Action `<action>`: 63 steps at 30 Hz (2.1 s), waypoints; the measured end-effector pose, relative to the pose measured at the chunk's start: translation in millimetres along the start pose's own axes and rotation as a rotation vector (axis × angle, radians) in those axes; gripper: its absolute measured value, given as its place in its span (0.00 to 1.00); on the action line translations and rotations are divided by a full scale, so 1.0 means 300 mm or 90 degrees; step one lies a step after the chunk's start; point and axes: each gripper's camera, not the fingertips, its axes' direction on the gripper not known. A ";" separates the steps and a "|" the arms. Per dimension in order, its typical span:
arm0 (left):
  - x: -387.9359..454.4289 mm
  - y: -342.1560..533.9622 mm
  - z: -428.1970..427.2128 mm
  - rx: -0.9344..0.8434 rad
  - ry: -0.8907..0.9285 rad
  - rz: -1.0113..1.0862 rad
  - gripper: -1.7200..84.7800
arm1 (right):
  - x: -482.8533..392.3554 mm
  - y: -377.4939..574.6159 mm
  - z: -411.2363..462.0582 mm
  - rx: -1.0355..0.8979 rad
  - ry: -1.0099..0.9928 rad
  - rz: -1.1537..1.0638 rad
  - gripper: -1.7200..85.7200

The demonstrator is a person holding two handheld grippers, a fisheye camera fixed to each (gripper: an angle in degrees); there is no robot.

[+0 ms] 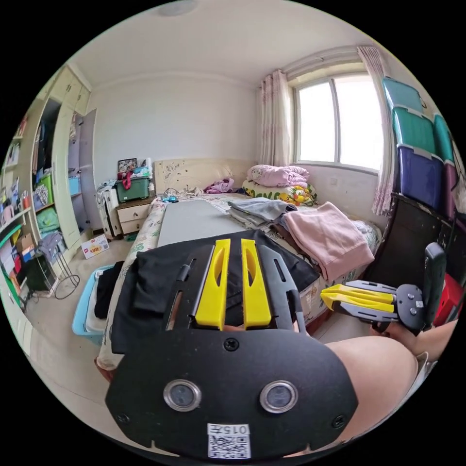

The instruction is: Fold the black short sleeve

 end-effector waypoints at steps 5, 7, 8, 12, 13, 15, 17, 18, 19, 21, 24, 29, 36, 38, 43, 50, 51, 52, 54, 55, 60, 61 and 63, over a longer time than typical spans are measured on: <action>-0.143 0.043 -0.042 0.070 0.027 -0.093 0.08 | 0.065 -0.031 0.033 0.003 -0.025 0.003 0.09; -0.235 0.064 -0.027 0.041 0.027 -0.134 0.09 | 0.113 -0.049 0.068 -0.011 -0.037 0.016 0.09; -0.259 0.072 -0.021 0.031 0.022 -0.144 0.09 | 0.128 -0.054 0.078 -0.014 -0.041 0.021 0.09; -0.455 0.163 0.025 -0.028 -0.005 -0.208 0.11 | 0.233 -0.105 0.151 -0.028 -0.069 0.048 0.09; -0.519 0.190 0.044 -0.054 -0.018 -0.232 0.11 | 0.251 -0.130 0.172 -0.030 -0.078 0.037 0.09; -0.618 0.227 0.070 -0.090 -0.032 -0.268 0.11 | 0.257 -0.182 0.204 -0.037 -0.092 -0.007 0.09; -0.716 0.255 0.086 -0.110 -0.038 -0.309 0.11 | 0.254 -0.253 0.235 -0.039 -0.104 -0.046 0.08; -0.772 0.266 0.086 -0.105 -0.048 -0.331 0.11 | 0.249 -0.308 0.256 -0.037 -0.113 -0.074 0.07; -0.818 0.269 0.080 -0.093 -0.063 -0.343 0.10 | 0.248 -0.364 0.279 -0.034 -0.124 -0.097 0.07; -0.877 0.260 0.079 -0.085 -0.083 -0.346 0.10 | 0.256 -0.451 0.322 -0.033 -0.153 -0.111 0.07; -0.960 0.235 0.108 -0.102 -0.071 -0.347 0.11 | 0.246 -0.587 0.409 -0.052 -0.220 -0.138 0.07; -1.009 0.236 0.210 -0.145 -0.024 -0.328 0.11 | 0.152 -0.724 0.561 -0.099 -0.335 -0.174 0.08; -1.043 0.288 0.245 -0.141 -0.009 -0.352 0.04 | 0.102 -0.865 0.706 -0.102 -0.337 -0.191 0.07; -1.044 0.299 0.228 -0.125 -0.006 -0.360 0.03 | 0.096 -0.947 0.751 -0.097 -0.311 -0.203 0.05; -1.055 0.350 0.196 -0.084 0.009 -0.418 0.02 | -0.012 -1.245 0.973 -0.106 -0.274 -0.225 0.02; -1.088 0.426 0.212 -0.076 0.034 -0.487 0.02 | -0.242 -1.506 1.358 -0.216 -0.255 -0.252 0.01; -1.091 0.433 0.214 -0.071 0.040 -0.493 0.02 | -0.275 -1.537 1.409 -0.227 -0.234 -0.267 0.01; -1.093 0.437 0.215 -0.071 0.045 -0.499 0.02 | -0.304 -1.559 1.450 -0.239 -0.217 -0.290 0.01; -1.092 0.438 0.218 -0.072 0.048 -0.505 0.02 | -0.340 -1.579 1.515 -0.265 -0.178 -0.323 0.01; -1.088 0.437 0.219 -0.076 0.045 -0.504 0.02 | -0.359 -1.580 1.561 -0.279 -0.123 -0.345 0.01; -1.041 0.443 0.226 -0.098 -0.001 -0.500 0.02 | -0.381 -1.600 1.644 -0.319 -0.064 -0.381 0.01; -1.031 0.445 0.237 -0.102 -0.007 -0.495 0.03 | -0.371 -1.616 1.645 -0.323 -0.073 -0.379 0.01; -1.020 0.445 0.253 -0.110 -0.011 -0.492 0.03 | -0.349 -1.643 1.644 -0.330 -0.090 -0.362 0.01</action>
